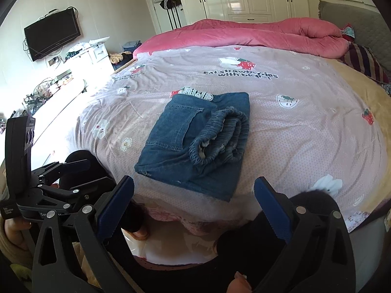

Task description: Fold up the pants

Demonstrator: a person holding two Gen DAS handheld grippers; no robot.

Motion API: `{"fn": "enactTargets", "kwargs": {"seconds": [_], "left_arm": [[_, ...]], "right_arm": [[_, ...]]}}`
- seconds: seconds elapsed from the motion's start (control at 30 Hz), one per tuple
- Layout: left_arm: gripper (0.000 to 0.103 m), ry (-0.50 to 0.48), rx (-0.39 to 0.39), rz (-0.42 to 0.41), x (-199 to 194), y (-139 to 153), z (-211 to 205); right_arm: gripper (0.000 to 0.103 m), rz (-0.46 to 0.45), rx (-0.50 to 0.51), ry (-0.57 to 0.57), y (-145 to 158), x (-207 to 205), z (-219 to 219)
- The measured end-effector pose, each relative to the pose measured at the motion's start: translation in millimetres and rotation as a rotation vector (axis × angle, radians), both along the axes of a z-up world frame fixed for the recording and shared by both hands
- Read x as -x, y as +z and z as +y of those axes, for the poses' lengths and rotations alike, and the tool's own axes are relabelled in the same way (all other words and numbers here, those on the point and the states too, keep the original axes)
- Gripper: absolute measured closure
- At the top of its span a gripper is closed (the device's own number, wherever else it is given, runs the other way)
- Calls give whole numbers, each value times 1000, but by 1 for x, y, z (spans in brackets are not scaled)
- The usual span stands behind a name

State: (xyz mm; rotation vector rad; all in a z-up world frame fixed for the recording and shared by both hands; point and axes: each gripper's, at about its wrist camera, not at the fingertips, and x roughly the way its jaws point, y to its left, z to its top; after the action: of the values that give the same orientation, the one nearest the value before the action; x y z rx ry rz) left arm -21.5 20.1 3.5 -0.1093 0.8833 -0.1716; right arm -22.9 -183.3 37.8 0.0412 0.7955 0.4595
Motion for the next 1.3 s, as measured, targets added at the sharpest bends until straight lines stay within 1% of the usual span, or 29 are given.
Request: {"fn": "enactTargets", "kwargs": {"seconds": [0.13, 0.53, 1.3], "left_arm": [[10, 4, -11, -1, 7, 0, -2], [10, -3, -9, -11, 16, 3, -7], [10, 21, -29, -23, 20, 7, -9]], "right_arm": [[5, 0, -1, -9, 0, 6, -3], [5, -13, 30, -11, -2, 25, 0], [5, -40, 45, -28, 4, 28, -1]]}}
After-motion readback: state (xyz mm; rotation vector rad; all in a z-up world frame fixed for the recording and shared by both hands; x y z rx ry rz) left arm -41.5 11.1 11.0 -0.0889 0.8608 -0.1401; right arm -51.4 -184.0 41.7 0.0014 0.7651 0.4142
